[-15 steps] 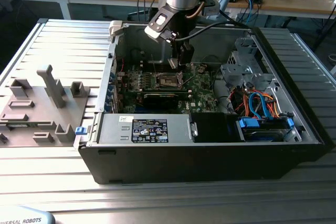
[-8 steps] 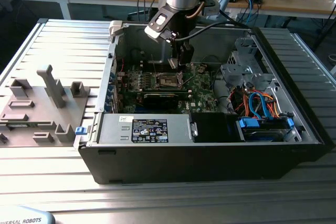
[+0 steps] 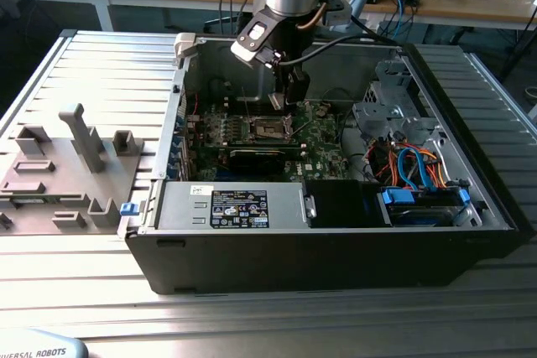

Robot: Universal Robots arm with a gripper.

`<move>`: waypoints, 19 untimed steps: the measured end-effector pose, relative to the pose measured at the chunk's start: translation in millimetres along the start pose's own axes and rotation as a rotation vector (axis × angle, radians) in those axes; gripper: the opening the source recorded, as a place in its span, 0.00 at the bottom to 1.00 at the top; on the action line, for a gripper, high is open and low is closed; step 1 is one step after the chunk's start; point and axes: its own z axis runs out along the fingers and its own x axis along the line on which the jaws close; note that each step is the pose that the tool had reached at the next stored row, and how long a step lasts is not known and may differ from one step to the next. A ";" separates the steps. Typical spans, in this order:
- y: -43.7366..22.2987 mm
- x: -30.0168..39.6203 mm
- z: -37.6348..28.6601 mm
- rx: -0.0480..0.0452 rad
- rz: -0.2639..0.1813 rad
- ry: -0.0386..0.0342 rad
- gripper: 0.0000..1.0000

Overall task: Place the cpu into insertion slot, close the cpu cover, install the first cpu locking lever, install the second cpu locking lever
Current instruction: 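Place the cpu into insertion slot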

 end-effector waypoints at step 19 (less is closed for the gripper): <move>0.0 0.0 0.0 -0.0001 0.010 -0.0007 0.54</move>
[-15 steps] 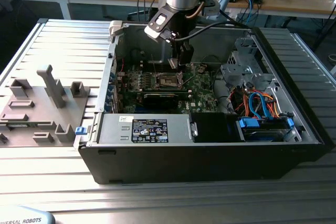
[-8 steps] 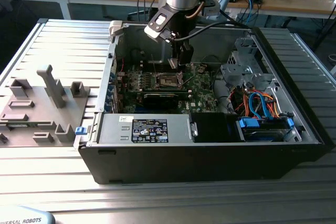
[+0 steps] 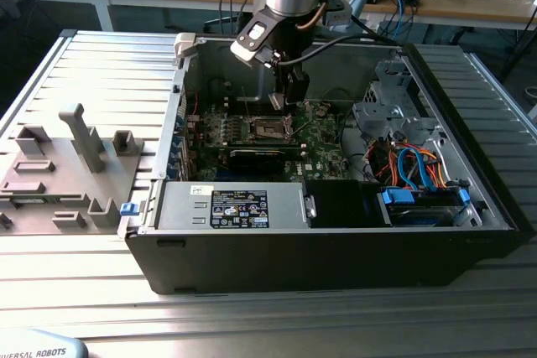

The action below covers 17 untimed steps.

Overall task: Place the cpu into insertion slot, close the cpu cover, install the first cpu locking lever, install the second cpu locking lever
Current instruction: 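Place the cpu into insertion slot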

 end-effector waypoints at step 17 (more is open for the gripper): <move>0.0 0.0 0.0 -0.0003 0.020 -0.0014 0.54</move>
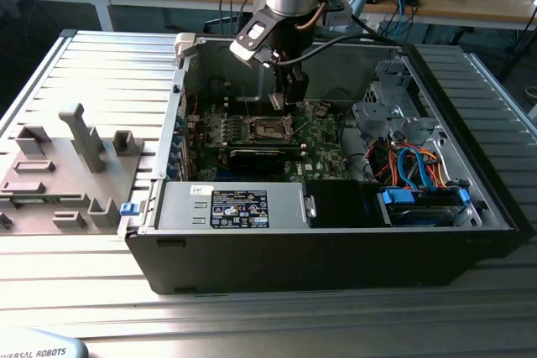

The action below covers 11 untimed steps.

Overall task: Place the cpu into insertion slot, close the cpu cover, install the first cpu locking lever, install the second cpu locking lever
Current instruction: 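Place the cpu into insertion slot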

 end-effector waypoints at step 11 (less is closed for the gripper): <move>-0.2 0.0 2.8 -0.0001 0.009 -0.0006 0.54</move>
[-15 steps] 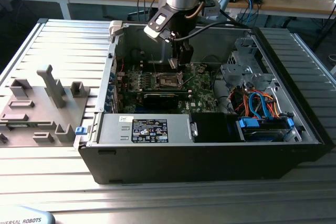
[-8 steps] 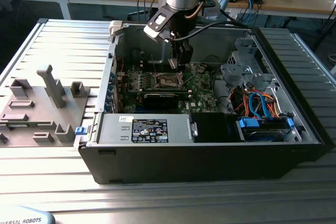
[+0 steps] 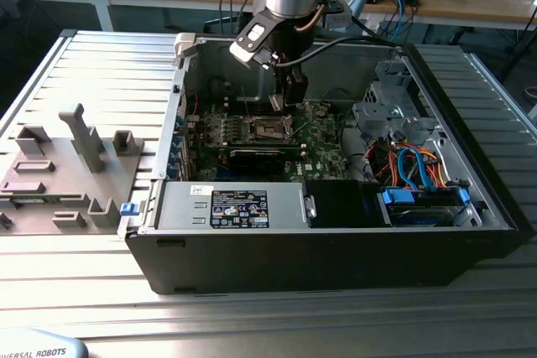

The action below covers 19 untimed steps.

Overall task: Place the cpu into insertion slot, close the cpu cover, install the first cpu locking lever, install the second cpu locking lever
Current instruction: 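Place the cpu into insertion slot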

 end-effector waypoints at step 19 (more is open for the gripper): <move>0.0 0.0 0.3 -0.0005 0.040 -0.0026 0.54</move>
